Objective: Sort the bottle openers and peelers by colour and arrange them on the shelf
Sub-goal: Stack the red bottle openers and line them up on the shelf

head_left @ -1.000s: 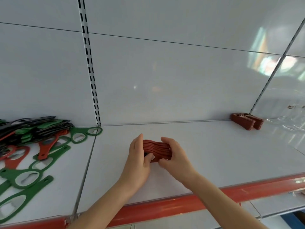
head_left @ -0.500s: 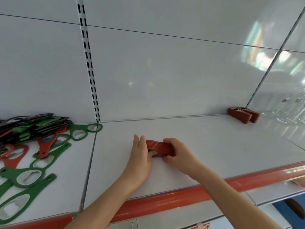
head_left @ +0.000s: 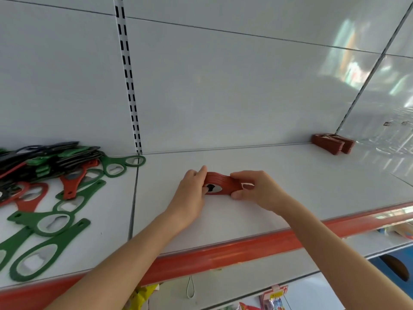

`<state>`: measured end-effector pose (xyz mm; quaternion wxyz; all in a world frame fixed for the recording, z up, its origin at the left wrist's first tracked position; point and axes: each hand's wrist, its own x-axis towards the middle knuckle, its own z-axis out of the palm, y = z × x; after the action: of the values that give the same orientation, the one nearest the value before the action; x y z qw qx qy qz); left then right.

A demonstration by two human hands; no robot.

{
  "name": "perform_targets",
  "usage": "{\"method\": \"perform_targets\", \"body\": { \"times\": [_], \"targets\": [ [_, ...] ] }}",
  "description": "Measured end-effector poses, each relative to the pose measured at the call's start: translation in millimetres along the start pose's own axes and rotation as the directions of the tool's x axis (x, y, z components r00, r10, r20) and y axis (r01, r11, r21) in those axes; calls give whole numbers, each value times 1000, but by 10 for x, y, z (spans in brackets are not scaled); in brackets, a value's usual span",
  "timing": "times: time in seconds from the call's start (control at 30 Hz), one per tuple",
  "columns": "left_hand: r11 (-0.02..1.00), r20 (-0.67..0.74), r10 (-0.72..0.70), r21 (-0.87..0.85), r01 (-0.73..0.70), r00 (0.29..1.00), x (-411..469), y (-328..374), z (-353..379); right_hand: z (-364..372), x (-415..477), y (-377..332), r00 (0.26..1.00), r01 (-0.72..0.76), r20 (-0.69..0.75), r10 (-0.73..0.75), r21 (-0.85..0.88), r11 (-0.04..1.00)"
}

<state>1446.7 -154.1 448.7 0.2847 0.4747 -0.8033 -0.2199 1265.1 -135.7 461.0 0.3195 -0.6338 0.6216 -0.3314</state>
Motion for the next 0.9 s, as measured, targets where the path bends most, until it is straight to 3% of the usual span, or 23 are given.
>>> {"method": "perform_targets", "body": {
  "times": [0.13, 0.27, 0.6, 0.9],
  "targets": [
    [995, -101, -21, -103, 10, 995, 29, 18, -79, -70, -10, -13, 1000, 30, -5, -30, -37, 999],
    [980, -121, -28, -201, 3, 992, 153, 154, -101, -282, -56, -21, 999, 23, -23, -23, 31, 999],
    [869, 124, -92, -475, 141, 988, 1021, 927, 648, -1425, -108, 547, 996, -36, -81, 26, -115, 993],
    [838, 225, -92, -509, 198, 970, 1950, 1703, 1664, -2540, 111, 1384, 984, -143, -135, 121, -173, 974]
  ]
}}
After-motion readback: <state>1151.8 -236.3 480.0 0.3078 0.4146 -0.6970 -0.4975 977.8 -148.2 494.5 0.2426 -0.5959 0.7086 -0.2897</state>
